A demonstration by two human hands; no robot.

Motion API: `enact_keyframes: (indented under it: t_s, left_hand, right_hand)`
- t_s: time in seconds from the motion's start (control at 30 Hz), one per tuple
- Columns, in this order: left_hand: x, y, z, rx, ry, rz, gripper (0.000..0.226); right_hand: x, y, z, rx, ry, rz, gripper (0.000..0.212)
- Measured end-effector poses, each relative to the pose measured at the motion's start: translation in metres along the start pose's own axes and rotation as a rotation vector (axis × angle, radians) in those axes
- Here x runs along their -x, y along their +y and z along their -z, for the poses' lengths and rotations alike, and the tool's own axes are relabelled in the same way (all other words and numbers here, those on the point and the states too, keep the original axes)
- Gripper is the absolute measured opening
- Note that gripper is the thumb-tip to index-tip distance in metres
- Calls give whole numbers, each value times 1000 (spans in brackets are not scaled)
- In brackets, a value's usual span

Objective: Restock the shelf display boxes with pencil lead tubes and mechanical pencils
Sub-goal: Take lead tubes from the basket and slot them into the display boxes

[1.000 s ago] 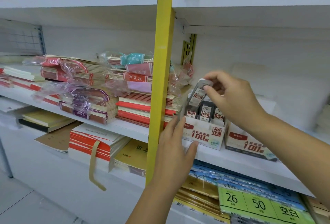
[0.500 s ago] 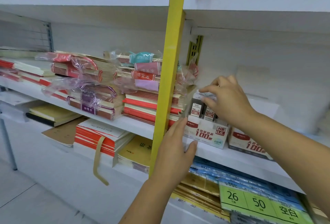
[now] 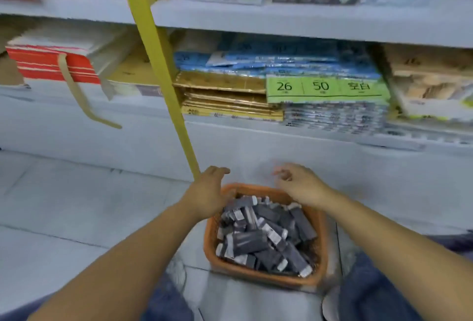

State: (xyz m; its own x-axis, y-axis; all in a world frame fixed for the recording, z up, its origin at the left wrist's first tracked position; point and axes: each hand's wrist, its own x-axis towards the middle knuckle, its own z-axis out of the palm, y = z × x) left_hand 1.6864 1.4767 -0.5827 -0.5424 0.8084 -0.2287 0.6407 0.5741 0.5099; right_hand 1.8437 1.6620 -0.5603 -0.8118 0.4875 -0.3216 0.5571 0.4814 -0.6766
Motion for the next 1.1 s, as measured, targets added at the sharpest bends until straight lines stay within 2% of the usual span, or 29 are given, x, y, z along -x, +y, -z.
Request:
enact_keyframes:
  t_s: [0.13, 0.27, 0.33, 0.43, 0.53, 0.7, 0.8, 0.97, 1.1]
  left_hand:
    - [-9, -22, -74, 186, -152, 186, 39]
    - [-15, -39, -126, 202, -167, 268, 45]
    - [-19, -48, -141, 201, -124, 276, 49]
    - [-30, -58, -153, 187, -49, 233, 54]
    - [-49, -63, -163, 128, -32, 149, 61]
    - [-69, -64, -176, 108, -138, 186, 69]
    - [-75, -62, -179, 40, -116, 211, 68]
    - [-80, -53, -182, -65, -128, 278, 55]
    - [-75, -52, -181, -40, -129, 326, 45]
  right_hand:
    - [-11, 80, -60, 100, -232, -227, 39]
    - [-19, 122, -90, 103, -176, -216, 20]
    - [-24, 133, -101, 149, -143, -195, 21]
    - [-33, 139, -122, 184, -161, -194, 56]
    - [-44, 143, -139, 208, -168, -235, 69]
    - [-54, 149, -142, 190, -125, -283, 67]
    - [-55, 151, -140, 193, -149, -273, 67]
    - [-43, 148, -153, 298, -131, -227, 64]
    - [-46, 142, -152, 169, -108, -329, 64]
